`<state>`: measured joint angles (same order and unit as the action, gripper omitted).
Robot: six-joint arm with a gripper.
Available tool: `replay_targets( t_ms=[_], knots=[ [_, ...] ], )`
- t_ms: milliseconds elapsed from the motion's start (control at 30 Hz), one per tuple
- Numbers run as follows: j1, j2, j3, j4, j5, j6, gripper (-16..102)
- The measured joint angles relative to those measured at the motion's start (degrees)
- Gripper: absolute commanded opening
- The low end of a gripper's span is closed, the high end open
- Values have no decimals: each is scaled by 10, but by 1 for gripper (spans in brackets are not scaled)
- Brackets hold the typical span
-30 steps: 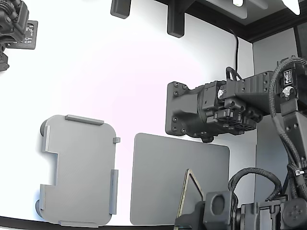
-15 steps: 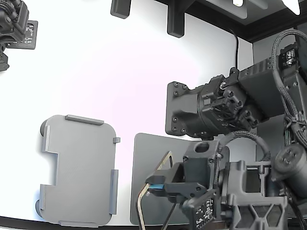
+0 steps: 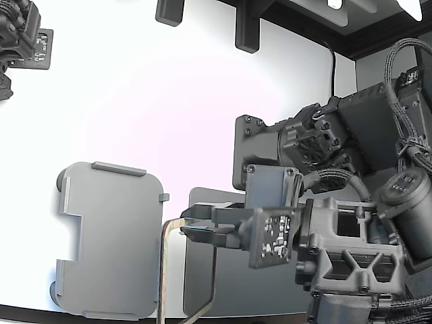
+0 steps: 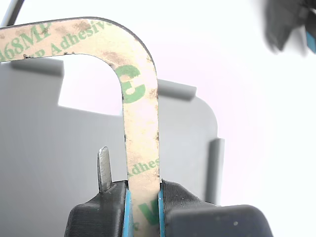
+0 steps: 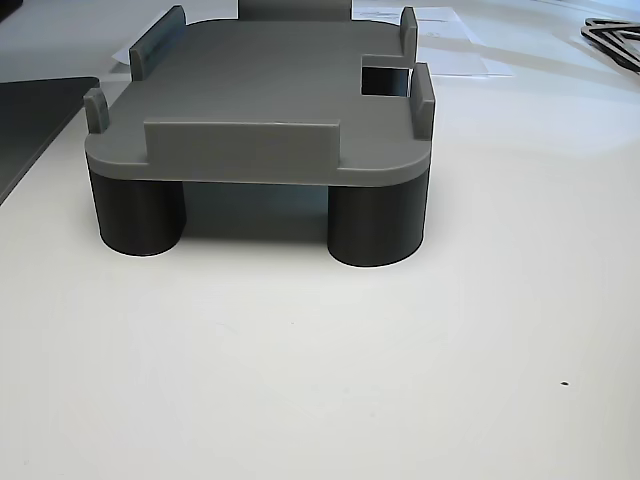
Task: Move top rectangular frame to the holder.
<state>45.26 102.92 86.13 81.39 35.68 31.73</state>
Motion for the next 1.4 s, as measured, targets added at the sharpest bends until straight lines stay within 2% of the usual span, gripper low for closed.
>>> replay_targets(
  t_ms=[267, 400, 500, 633, 733, 833, 1033, 1100, 1400],
  knots=[
    [-6, -27, -14, 38, -5, 348, -12],
    [-21, -35, 8, 54, -54, 554, -12],
    [-33, -36, 47, 34, -88, 697, -12],
    [-54, -65, 76, 18, -109, 852, -12],
    [-70, -101, 44, 20, -128, 931, -12],
    [-85, -131, 9, 26, -160, 963, -12],
    [-104, -214, -103, 104, -210, 937, -13],
    [-105, -222, -124, 111, -226, 916, -13],
    [-121, -225, -112, 113, -258, 900, -13]
  ],
)
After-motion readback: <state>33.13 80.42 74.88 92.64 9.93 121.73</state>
